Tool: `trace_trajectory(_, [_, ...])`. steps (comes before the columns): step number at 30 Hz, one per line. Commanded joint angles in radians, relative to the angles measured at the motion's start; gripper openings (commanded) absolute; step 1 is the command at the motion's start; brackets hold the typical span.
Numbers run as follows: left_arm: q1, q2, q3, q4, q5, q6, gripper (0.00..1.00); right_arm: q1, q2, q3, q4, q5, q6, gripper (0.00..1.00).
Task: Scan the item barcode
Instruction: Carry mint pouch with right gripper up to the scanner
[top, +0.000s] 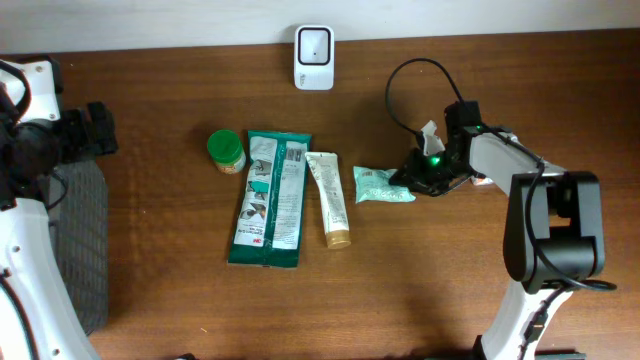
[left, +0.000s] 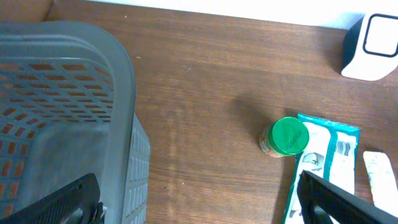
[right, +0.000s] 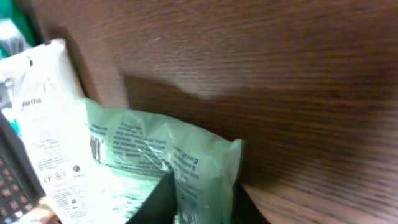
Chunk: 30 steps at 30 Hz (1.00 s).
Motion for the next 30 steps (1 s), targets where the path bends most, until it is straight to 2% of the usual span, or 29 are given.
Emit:
trace_trajectory(1, [0.003, -0.010, 0.008, 0.002, 0.011, 0.013, 0.99, 0.006, 0.050, -0.011, -0.006, 0.014, 0.002, 0.05])
trace_trajectory(3, [0.003, -0.010, 0.008, 0.002, 0.011, 0.013, 0.99, -0.014, 0.050, -0.010, -0.006, -0.055, 0.002, 0.05])
trace_trajectory(5, [0.003, -0.010, 0.008, 0.002, 0.011, 0.013, 0.99, -0.060, 0.039, -0.009, -0.006, -0.209, -0.018, 0.04])
trace_trajectory(7, [0.003, -0.010, 0.008, 0.002, 0.011, 0.013, 0.99, -0.089, 0.005, 0.011, -0.008, -0.414, -0.146, 0.04])
trace_trajectory(10, [0.003, -0.010, 0.008, 0.002, 0.011, 0.013, 0.99, -0.090, -0.156, 0.051, -0.057, -0.417, -0.164, 0.04])
trace_trajectory(13, [0.003, -0.010, 0.008, 0.002, 0.011, 0.013, 0.99, -0.090, -0.396, 0.054, -0.073, -0.396, -0.104, 0.04])
trace_trajectory(16, [0.003, -0.010, 0.008, 0.002, 0.011, 0.013, 0.99, -0.089, -0.645, 0.054, -0.168, -0.232, -0.001, 0.04])
trace_trajectory(20, [0.003, -0.010, 0.008, 0.002, 0.011, 0.013, 0.99, -0.089, -0.730, 0.054, -0.232, -0.222, 0.029, 0.04])
trace_trajectory(23, [0.003, -0.010, 0.008, 0.002, 0.011, 0.013, 0.99, -0.040, -0.727, 0.071, -0.227, -0.193, 0.061, 0.04])
trace_trajectory(26, [0.003, -0.010, 0.008, 0.002, 0.011, 0.013, 0.99, 0.068, -0.654, 0.255, -0.273, 0.003, 0.107, 0.04])
trace_trajectory(27, [0.003, -0.010, 0.008, 0.002, 0.011, 0.013, 0.99, 0.106, -0.583, 0.380, -0.336, 0.062, 0.088, 0.04])
trace_trajectory(29, [0.003, -0.010, 0.008, 0.002, 0.011, 0.013, 0.99, 0.254, -0.233, 0.860, -0.541, 0.292, 0.023, 0.04])
trace_trajectory(30, [0.003, -0.010, 0.008, 0.002, 0.011, 0.013, 0.99, 0.280, -0.147, 0.956, -0.538, 0.338, 0.023, 0.04])
